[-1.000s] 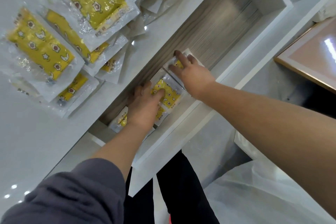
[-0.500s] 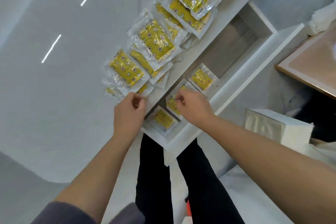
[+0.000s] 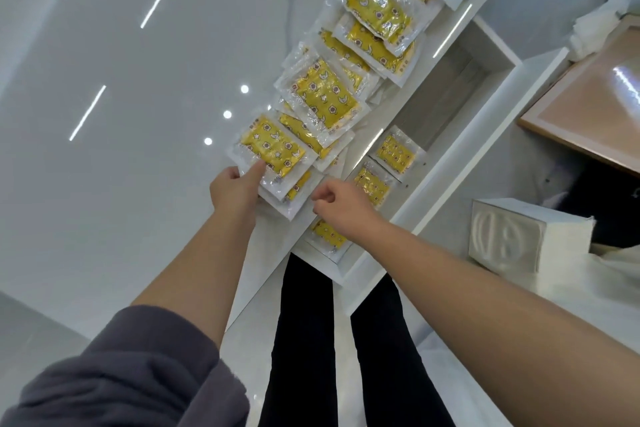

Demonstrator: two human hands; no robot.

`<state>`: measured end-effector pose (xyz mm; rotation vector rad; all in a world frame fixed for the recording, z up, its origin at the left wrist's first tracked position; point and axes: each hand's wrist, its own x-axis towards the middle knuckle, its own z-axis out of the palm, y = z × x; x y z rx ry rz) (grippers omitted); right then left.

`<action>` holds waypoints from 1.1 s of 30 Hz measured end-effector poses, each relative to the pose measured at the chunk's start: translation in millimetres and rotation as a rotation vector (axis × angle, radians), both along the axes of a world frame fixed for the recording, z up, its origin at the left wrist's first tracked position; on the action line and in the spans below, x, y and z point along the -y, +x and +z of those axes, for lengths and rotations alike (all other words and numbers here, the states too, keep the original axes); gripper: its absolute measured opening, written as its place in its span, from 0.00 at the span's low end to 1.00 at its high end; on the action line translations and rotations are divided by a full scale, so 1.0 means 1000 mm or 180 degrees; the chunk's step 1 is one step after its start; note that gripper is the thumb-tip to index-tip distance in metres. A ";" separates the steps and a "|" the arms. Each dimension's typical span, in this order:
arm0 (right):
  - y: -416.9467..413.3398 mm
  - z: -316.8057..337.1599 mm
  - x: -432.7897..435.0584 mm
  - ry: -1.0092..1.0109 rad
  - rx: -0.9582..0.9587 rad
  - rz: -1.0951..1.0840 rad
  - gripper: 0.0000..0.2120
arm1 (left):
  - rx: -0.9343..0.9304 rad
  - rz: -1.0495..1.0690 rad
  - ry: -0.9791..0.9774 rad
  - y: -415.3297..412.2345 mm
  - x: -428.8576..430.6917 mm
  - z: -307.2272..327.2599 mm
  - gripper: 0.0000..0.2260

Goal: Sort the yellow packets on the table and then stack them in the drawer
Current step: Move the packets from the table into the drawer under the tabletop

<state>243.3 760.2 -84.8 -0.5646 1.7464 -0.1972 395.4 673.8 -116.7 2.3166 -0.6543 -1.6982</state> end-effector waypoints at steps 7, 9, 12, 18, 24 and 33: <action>-0.010 -0.001 0.001 0.0206 0.0884 -0.0950 0.14 | -0.0432 -0.0846 -0.0272 0.038 -0.007 0.032 0.13; -0.013 -0.001 0.002 0.0240 0.1057 -0.0828 0.17 | -0.0743 -0.1097 -0.0160 0.041 -0.012 0.040 0.09; -0.014 0.001 0.003 0.0194 0.1010 -0.0299 0.14 | -0.1048 -0.1577 -0.0014 0.027 -0.020 0.043 0.09; -0.034 -0.001 -0.003 0.0224 0.0557 0.0084 0.09 | 0.1038 -0.2039 -0.0764 0.015 -0.006 0.023 0.16; -0.049 -0.007 -0.010 0.0270 0.0555 0.0000 0.12 | 0.1879 -0.2885 -0.0617 -0.011 0.002 0.004 0.29; -0.063 -0.004 -0.013 0.0309 0.0508 0.0017 0.12 | 0.0656 -0.1963 -0.0167 0.028 0.017 0.020 0.11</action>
